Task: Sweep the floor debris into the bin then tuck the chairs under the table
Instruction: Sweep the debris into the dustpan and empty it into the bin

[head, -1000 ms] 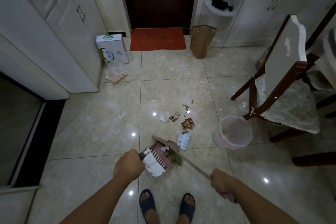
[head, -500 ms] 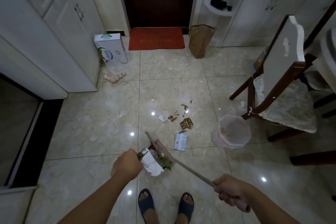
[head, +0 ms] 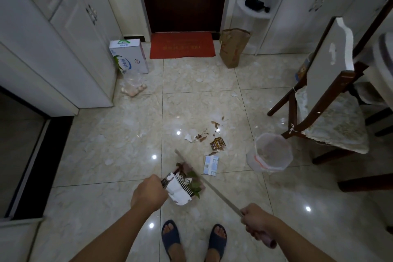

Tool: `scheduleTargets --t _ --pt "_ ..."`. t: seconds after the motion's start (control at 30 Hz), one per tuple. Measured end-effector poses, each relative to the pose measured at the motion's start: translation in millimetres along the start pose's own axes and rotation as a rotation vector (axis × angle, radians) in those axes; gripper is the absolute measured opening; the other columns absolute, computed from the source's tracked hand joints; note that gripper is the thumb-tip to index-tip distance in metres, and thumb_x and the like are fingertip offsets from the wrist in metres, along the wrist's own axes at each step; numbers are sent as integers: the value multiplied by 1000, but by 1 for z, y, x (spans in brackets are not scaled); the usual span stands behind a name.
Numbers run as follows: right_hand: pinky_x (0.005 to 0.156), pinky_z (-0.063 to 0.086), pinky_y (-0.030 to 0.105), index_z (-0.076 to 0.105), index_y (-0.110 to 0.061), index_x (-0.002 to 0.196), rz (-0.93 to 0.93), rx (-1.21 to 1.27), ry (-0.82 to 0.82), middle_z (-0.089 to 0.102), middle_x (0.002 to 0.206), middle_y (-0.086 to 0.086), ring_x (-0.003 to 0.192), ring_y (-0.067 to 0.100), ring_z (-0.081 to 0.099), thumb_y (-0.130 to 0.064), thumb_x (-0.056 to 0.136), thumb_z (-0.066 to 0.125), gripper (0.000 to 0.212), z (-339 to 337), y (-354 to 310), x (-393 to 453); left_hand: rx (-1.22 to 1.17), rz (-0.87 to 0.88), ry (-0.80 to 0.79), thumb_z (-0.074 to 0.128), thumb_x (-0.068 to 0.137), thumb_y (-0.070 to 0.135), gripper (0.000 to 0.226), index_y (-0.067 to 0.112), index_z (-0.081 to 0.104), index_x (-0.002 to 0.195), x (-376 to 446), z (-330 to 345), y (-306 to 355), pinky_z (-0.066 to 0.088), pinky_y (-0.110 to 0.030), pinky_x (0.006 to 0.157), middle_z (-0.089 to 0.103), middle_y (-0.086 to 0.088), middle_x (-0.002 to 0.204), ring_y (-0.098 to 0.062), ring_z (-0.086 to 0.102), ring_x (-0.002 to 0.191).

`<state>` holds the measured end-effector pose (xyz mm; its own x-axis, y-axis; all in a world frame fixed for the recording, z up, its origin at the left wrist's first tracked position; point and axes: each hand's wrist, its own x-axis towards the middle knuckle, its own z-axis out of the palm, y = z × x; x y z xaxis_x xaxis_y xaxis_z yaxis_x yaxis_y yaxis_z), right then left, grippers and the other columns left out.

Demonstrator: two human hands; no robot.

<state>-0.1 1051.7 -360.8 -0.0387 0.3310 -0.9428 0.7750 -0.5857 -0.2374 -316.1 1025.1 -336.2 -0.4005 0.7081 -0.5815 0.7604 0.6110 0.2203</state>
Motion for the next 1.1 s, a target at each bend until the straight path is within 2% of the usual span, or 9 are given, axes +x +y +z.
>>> scheduleTargets --t 0.17,0.27,0.33,0.47,0.57,0.7,0.87,1.0,1.1 --pt "39 31 22 53 -4 81 27 -39 -120 43 54 10 38 16 39 -5 86 49 7 26 0 -4 -4 -4 4 59 85 19 1 18 60 85 -2 1 0 46 -24 54 62 3 74 -12 61 66" --pt "40 31 22 52 -7 69 48 56 -129 44 51 10 37 16 38 -6 83 50 14 31 1 -11 -12 -1 2 59 85 18 1 19 60 84 -5 0 -1 44 -24 53 62 3 74 -12 62 65" --pt "38 30 20 53 -7 69 50 78 -131 45 51 9 36 15 38 -6 85 51 16 27 4 -16 -13 2 -2 58 83 17 2 18 59 84 -6 -1 -4 43 -24 52 62 2 74 -12 61 64" --pt "37 28 18 60 -4 77 69 161 -79 45 48 8 34 15 38 3 86 46 18 18 20 -23 -28 15 4 56 83 15 6 16 61 79 -13 -3 -12 42 -23 50 61 2 69 -12 60 61" --pt "38 25 19 58 -4 71 51 185 -14 36 44 4 34 15 38 7 83 45 21 20 34 -29 -29 7 -4 54 83 13 11 17 58 74 -22 1 -15 40 -24 49 59 3 67 -10 56 57" --pt "41 21 20 53 -7 64 14 140 40 30 40 -1 36 14 35 7 82 43 25 26 38 -39 -13 27 -20 56 87 17 6 20 61 84 -34 6 -15 53 -26 62 61 5 74 -9 59 64" --pt "40 30 20 51 -12 66 -46 6 102 38 47 0 37 13 42 0 82 43 21 27 28 -49 51 90 -46 54 88 18 6 23 55 85 -44 4 -9 42 -21 56 56 8 75 -8 55 66" --pt "39 36 23 50 -13 75 -76 -72 149 45 59 4 41 15 43 -6 86 39 17 34 14 -51 74 127 -59 55 87 20 5 22 59 87 -45 0 -12 42 -21 55 58 7 75 -9 59 69" --pt "41 34 25 49 -13 76 -128 -52 161 42 57 4 41 15 40 -5 87 38 17 39 0 -55 70 143 -50 54 88 21 6 22 59 85 -47 -7 -15 40 -21 53 56 8 72 -9 58 66"
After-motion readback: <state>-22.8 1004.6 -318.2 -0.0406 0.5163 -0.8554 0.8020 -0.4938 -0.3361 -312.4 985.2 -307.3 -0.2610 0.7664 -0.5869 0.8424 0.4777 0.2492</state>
